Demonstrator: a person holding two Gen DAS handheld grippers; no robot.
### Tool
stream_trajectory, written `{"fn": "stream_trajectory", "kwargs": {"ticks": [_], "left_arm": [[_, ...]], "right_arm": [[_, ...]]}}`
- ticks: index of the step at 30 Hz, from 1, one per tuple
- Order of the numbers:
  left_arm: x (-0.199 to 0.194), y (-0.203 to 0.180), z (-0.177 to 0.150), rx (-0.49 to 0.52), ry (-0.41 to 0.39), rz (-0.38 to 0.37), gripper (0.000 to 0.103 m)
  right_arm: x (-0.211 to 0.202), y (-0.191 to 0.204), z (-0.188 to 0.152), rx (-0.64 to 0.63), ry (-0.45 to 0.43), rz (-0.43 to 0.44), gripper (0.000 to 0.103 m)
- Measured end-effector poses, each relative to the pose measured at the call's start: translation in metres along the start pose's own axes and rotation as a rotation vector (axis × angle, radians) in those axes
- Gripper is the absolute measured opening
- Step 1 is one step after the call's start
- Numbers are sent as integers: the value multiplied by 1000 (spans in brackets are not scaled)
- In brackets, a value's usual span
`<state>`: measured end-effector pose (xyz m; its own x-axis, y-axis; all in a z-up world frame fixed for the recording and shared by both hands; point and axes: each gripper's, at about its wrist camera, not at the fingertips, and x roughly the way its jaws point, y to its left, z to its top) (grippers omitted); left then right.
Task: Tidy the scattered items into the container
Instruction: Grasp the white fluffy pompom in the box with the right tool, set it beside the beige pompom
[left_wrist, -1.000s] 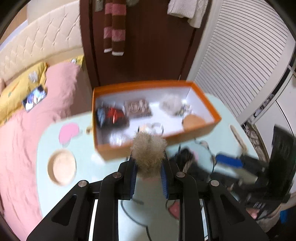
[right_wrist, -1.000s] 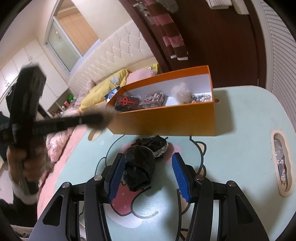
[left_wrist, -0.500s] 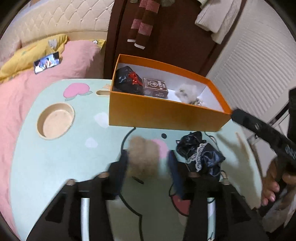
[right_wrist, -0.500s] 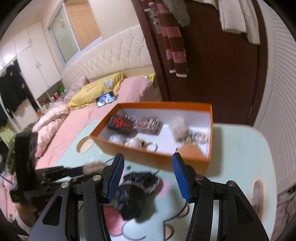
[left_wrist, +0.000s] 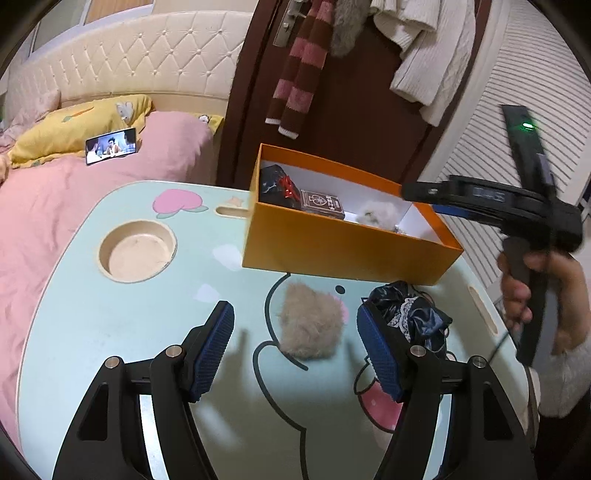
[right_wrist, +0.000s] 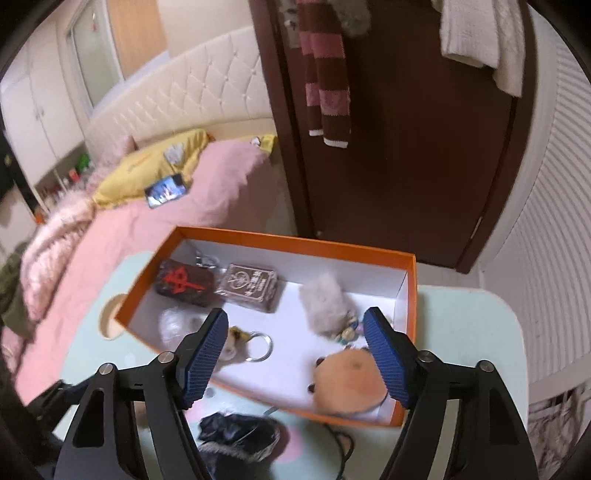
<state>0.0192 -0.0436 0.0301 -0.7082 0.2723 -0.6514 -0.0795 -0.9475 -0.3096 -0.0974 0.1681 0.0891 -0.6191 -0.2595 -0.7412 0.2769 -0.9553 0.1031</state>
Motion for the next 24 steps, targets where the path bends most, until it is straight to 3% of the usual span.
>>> {"fn": "stream_trajectory", "kwargs": {"ticks": [10, 12, 16, 19, 24], "left_arm": [[5, 6, -10, -10, -13, -22, 69], [6, 7, -10, -16, -10, -27, 69], [7, 13, -10, -43, -6, -41, 69], [8, 16, -10, -62, 0, -45, 69], [7, 20, -12, -82, 0, -47, 69]], "right_arm": [[40, 4, 9, -54, 107, -97, 59], [51, 3, 12, -63, 149, -94, 41], [74, 4, 12, -98, 237, -102, 23], [73, 2, 9, -84, 211, -76, 20], [33, 0, 7, -42, 110, 0, 20]]}}
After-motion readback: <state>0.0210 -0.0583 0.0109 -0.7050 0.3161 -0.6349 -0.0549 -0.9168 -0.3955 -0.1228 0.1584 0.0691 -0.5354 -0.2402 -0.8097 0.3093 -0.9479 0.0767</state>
